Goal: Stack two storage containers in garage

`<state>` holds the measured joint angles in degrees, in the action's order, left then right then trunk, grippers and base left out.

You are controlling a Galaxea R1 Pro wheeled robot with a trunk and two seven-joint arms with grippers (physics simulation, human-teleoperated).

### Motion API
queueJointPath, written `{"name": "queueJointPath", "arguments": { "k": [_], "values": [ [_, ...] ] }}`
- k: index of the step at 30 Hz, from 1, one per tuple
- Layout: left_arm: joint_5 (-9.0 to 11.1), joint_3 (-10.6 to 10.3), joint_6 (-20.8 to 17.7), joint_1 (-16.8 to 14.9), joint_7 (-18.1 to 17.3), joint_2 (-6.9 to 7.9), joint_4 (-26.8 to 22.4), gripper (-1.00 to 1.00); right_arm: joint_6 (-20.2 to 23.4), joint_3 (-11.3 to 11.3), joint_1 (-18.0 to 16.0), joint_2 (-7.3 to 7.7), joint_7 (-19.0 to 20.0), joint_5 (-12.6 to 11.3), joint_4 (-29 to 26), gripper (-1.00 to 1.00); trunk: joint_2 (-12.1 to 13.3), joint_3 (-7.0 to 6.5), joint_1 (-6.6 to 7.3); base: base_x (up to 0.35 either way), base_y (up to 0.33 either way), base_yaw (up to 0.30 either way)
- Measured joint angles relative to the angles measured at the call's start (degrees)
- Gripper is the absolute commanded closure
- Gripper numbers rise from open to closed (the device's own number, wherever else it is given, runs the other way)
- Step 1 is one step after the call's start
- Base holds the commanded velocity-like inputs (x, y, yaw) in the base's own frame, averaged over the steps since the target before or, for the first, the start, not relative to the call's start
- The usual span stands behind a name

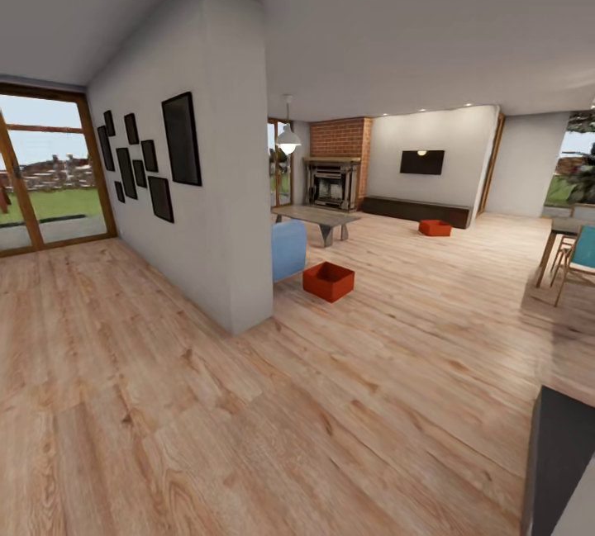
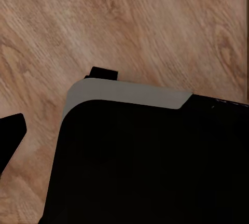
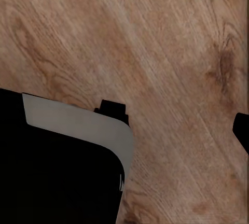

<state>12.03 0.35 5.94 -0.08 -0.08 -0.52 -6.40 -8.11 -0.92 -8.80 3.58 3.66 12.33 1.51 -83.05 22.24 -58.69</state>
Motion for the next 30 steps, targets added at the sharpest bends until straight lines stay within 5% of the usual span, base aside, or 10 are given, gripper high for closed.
{"name": "queueJointPath", "arguments": {
  "k": [30],
  "values": [
    [0.01,0.0,0.0,0.0,0.07,-0.01,0.0,-1.0,-0.03,0.12,0.0,-0.04,-0.01,0.04,0.0,-1.0,0.0,0.0,0.0,0.323,0.0,0.0]
  ]
}}
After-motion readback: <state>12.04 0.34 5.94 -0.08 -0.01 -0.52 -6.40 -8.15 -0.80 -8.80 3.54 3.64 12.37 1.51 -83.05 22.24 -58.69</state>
